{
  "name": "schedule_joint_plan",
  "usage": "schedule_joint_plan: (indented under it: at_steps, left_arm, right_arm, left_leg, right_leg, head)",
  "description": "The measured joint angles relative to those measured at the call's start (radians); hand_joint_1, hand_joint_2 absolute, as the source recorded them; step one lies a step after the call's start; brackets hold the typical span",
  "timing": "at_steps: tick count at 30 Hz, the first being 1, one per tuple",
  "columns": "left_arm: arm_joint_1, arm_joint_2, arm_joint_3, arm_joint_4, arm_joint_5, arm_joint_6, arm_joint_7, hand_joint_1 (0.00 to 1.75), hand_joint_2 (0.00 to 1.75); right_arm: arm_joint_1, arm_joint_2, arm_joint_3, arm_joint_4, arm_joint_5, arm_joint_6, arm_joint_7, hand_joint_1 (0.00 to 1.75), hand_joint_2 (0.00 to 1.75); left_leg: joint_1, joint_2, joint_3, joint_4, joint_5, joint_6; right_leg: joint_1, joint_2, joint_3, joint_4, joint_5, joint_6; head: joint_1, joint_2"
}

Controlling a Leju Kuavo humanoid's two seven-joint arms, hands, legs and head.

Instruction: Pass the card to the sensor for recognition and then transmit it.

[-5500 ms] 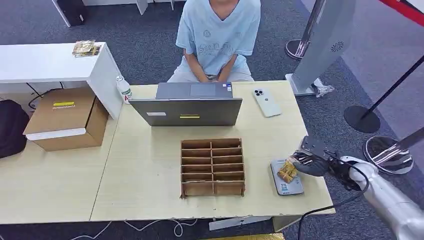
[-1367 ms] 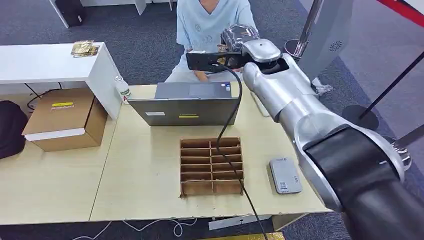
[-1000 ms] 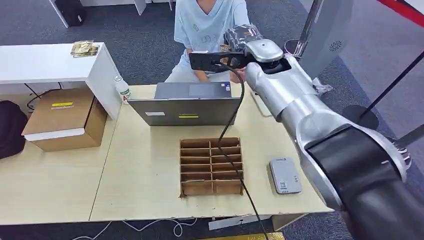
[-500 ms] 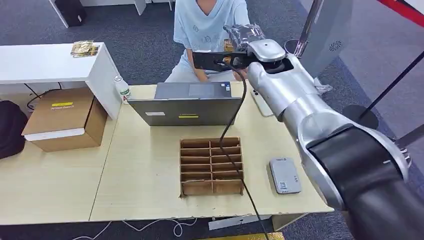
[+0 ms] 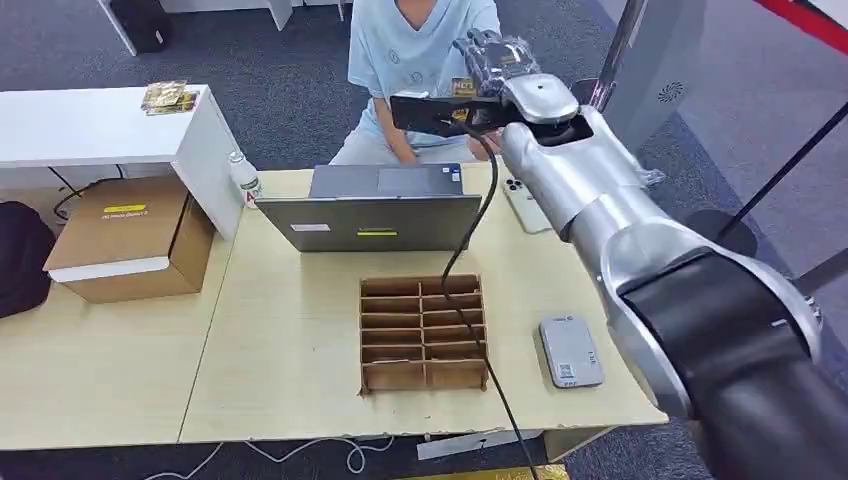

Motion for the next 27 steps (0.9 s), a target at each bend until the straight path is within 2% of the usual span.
schedule_joint_plan:
  at_steps: [3,5,7,9,12,16,20,25,27]
  left_arm:
    - [0.000,0.000,0.000,0.000,0.004,0.002,0.000,0.00,1.75]
    - [0.001,0.000,0.000,0.000,0.011,0.003,0.000,0.00,1.75]
    - [0.001,0.000,0.001,0.000,0.016,0.006,0.002,0.00,1.75]
    - [0.002,0.000,0.001,0.000,0.022,0.010,0.004,0.00,1.75]
    - [0.006,0.000,0.001,0.000,0.027,0.019,0.004,0.00,1.75]
    - [0.015,0.000,0.002,0.000,0.042,0.032,0.004,0.00,1.75]
    - [0.021,0.000,0.006,0.000,0.054,0.045,0.007,0.00,1.75]
    - [0.022,0.000,0.010,0.000,0.064,0.060,0.017,0.00,1.75]
    - [0.025,0.001,0.012,0.000,0.069,0.067,0.017,0.00,1.75]
  right_arm:
    - [-0.001,-0.007,-0.005,-0.018,0.004,-0.028,-0.012,0.00,1.75]
    - [0.006,-0.018,-0.017,-0.049,-0.006,-0.071,-0.039,0.00,1.75]
    - [0.022,-0.035,-0.036,-0.098,-0.041,-0.097,-0.081,0.00,1.75]
    - [0.063,-0.063,-0.067,-0.183,-0.097,-0.093,-0.138,0.00,1.75]
    - [0.174,-0.130,-0.123,-0.388,-0.258,-0.065,-0.240,0.00,1.75]
    - [0.338,-0.221,-0.199,-0.660,-0.497,-0.034,-0.339,0.00,1.75]
    - [0.514,-0.329,-0.276,-0.901,-0.747,0.035,-0.383,0.00,1.75]
    - [0.748,-0.463,-0.374,-1.111,-1.060,0.158,-0.442,0.00,1.75]
    - [0.850,-0.515,-0.418,-1.181,-1.162,0.183,-0.471,0.00,1.75]
  left_leg:
    - [0.000,0.000,0.000,0.000,0.000,0.000]
    - [0.000,0.000,0.000,0.000,0.000,0.000]
    - [0.000,0.000,0.000,0.000,0.000,0.000]
    - [0.000,-0.001,0.000,0.000,0.000,0.000]
    - [0.000,-0.003,0.000,0.001,0.000,0.000]
    - [0.000,-0.006,-0.001,0.001,0.000,0.001]
    - [0.000,-0.006,-0.002,0.001,-0.001,0.002]
    - [0.000,-0.008,-0.002,0.001,-0.002,0.003]
    - [0.000,-0.008,-0.003,0.001,-0.002,0.003]
  right_leg:
    - [0.000,0.000,0.000,0.000,0.000,0.000]
    - [0.000,0.000,0.000,0.000,0.000,0.000]
    - [0.000,0.000,0.000,0.000,0.000,0.000]
    - [0.000,-0.001,0.000,0.000,0.000,0.000]
    - [0.000,-0.003,0.001,-0.001,0.000,0.000]
    - [0.000,-0.006,0.001,-0.002,0.000,0.000]
    - [0.000,-0.006,0.001,-0.003,0.000,0.001]
    - [0.000,-0.008,0.001,-0.004,-0.001,0.001]
    - [0.000,-0.008,0.001,-0.004,-0.001,0.001]
  head:
    - [0.000,0.000]
    - [0.000,0.000]
    - [0.000,0.000]
    - [0.000,0.000]
    - [0.000,0.000]
    - [0.000,0.000]
    - [0.000,0.000]
    - [0.000,0.000]
    - [0.000,0.000]
